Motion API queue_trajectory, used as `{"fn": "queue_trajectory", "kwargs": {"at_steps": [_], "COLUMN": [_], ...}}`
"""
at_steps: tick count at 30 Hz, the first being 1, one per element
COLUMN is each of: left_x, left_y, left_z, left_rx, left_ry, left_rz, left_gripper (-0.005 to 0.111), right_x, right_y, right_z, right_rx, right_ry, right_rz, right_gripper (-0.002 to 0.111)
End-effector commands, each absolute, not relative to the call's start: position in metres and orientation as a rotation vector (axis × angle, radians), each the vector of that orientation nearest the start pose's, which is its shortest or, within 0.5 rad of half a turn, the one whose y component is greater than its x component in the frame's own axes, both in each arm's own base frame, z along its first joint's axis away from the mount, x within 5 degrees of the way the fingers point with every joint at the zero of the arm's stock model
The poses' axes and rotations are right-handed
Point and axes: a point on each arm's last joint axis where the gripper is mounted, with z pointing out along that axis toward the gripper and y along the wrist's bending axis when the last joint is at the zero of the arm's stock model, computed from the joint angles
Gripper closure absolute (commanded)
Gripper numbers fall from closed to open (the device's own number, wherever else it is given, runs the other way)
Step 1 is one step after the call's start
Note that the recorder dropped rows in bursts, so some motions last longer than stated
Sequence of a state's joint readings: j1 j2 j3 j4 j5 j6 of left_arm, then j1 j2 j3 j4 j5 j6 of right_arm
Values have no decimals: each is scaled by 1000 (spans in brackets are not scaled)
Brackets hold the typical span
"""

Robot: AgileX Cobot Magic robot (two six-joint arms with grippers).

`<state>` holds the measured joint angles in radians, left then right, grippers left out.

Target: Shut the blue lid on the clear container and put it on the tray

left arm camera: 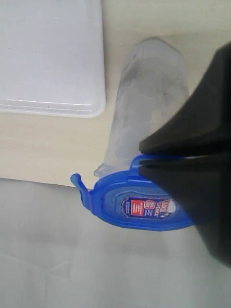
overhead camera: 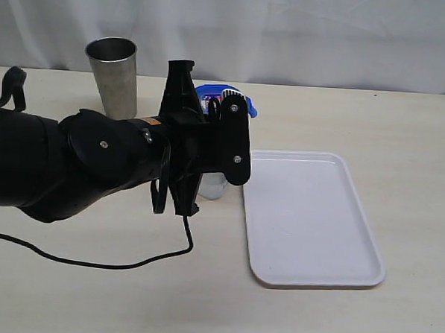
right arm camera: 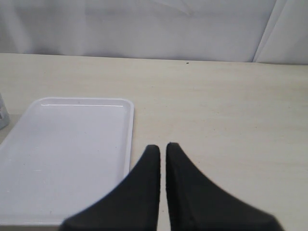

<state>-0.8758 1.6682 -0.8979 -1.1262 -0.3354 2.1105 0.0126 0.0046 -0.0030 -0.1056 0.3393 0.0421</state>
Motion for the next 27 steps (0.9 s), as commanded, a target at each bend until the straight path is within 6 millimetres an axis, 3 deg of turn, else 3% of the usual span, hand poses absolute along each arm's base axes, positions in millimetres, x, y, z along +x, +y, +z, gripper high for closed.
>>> {"fn": "queue_trajectory", "kwargs": {"at_steps": [1,7,15,20,27], "left_x": [243,243,243,242,239], "left_y": [-252,-252,-251,-250,-245], "left_z": [215,215,215,217,228], "left_rx": [1580,1580,1569,1526,1446], "left_ry": [1382,1382,1394,1450,1516], "left_rz": [402,402,398,369,314], "left_gripper": [100,72,56,50,50], "right_x": [54,54,54,54,54], "right_y": [-2,-2,-2,-2,-2], "right_z": [182,182,182,182,182], "right_rx": [-34,-34,-34,-34,-34], "right_ry": [1824,1824,1824,1824,1824], "right_rz": [-57,-57,-57,-57,-57], "right_gripper": [104,104,104,104,104]}}
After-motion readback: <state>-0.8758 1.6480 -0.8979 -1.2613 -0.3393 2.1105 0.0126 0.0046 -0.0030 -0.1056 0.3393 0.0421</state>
